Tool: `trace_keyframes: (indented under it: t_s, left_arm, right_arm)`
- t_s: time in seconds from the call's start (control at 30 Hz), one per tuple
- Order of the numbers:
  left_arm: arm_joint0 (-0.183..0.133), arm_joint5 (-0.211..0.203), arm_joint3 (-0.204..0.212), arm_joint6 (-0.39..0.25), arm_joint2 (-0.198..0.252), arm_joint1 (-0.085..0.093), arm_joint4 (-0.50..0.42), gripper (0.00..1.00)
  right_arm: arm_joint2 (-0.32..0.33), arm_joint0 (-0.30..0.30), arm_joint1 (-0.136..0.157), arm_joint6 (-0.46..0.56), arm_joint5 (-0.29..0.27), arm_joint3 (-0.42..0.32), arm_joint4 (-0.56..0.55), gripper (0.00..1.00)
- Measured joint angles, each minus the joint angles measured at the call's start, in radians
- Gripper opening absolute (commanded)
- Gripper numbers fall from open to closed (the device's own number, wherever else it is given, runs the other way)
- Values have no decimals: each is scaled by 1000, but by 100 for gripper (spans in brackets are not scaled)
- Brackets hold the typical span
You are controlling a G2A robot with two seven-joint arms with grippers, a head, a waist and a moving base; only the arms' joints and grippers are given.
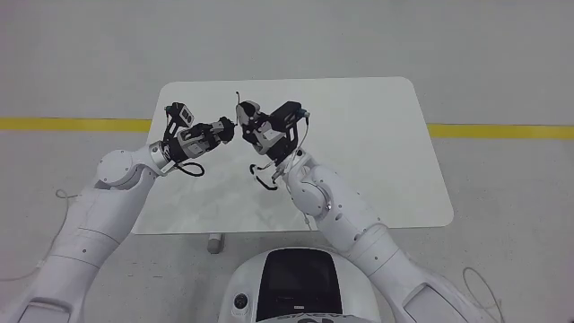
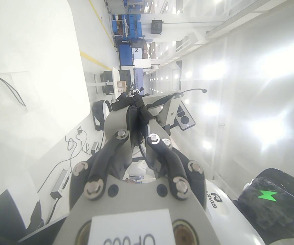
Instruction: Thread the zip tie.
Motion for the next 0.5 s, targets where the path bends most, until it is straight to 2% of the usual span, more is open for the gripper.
trace_keyframes:
  t_s: [0.5]
  left_arm:
    - [0,0,0,0,0,0,0,0]
  right_arm:
    - [10,-3,0,9,1,-5,-10,0]
